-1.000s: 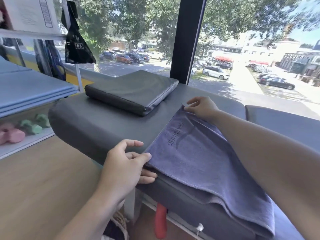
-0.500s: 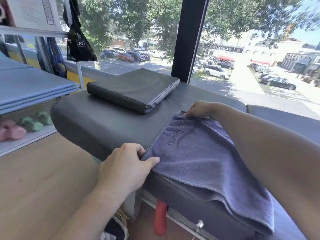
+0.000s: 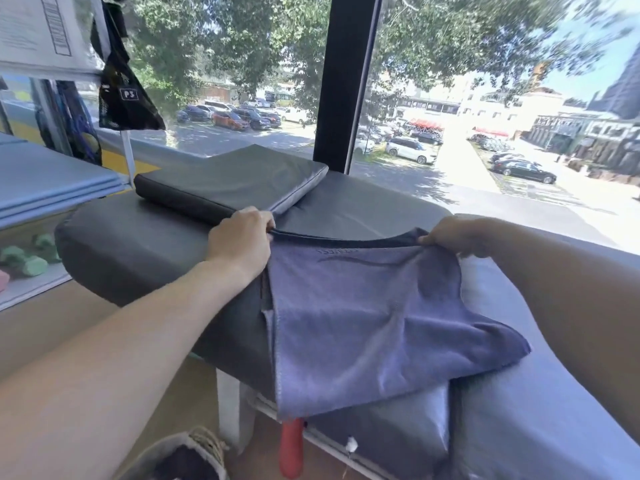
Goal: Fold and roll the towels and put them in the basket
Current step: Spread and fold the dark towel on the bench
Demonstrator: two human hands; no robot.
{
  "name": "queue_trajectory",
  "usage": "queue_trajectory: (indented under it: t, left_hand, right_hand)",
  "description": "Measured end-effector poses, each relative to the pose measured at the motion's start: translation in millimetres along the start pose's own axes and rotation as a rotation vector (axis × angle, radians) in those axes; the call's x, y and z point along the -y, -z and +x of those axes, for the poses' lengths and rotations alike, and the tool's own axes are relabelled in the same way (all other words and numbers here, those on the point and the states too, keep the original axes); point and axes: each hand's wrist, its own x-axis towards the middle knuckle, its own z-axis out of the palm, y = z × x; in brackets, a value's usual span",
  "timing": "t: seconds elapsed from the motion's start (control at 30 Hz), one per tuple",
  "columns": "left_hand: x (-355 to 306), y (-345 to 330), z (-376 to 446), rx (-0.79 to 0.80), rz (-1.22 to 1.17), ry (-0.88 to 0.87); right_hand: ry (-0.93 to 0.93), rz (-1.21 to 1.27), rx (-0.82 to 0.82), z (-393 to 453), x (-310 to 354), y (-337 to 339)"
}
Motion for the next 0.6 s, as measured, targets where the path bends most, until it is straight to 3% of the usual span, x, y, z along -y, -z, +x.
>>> queue_trajectory:
  t: [0.17, 0.33, 0.47, 0.6]
  left_hand:
    - [-25, -12, 9, 0.029, -0.076, 0.029]
    - [-27, -12, -5, 0.124, 0.051, 0.088]
    - [-23, -9, 6, 0.278, 0.03, 0.245]
    - [-27, -14, 16, 0.235, -0.051, 0.292]
  right_hand:
    - [-0.026, 0.118, 0.017, -3, -29, -7]
    - [0.016, 0.378, 0.1, -10, -44, -9]
    - [0.025, 0.353, 0.212, -27, -44, -9]
    - [0.009, 0.271, 0.271, -39, -44, -12]
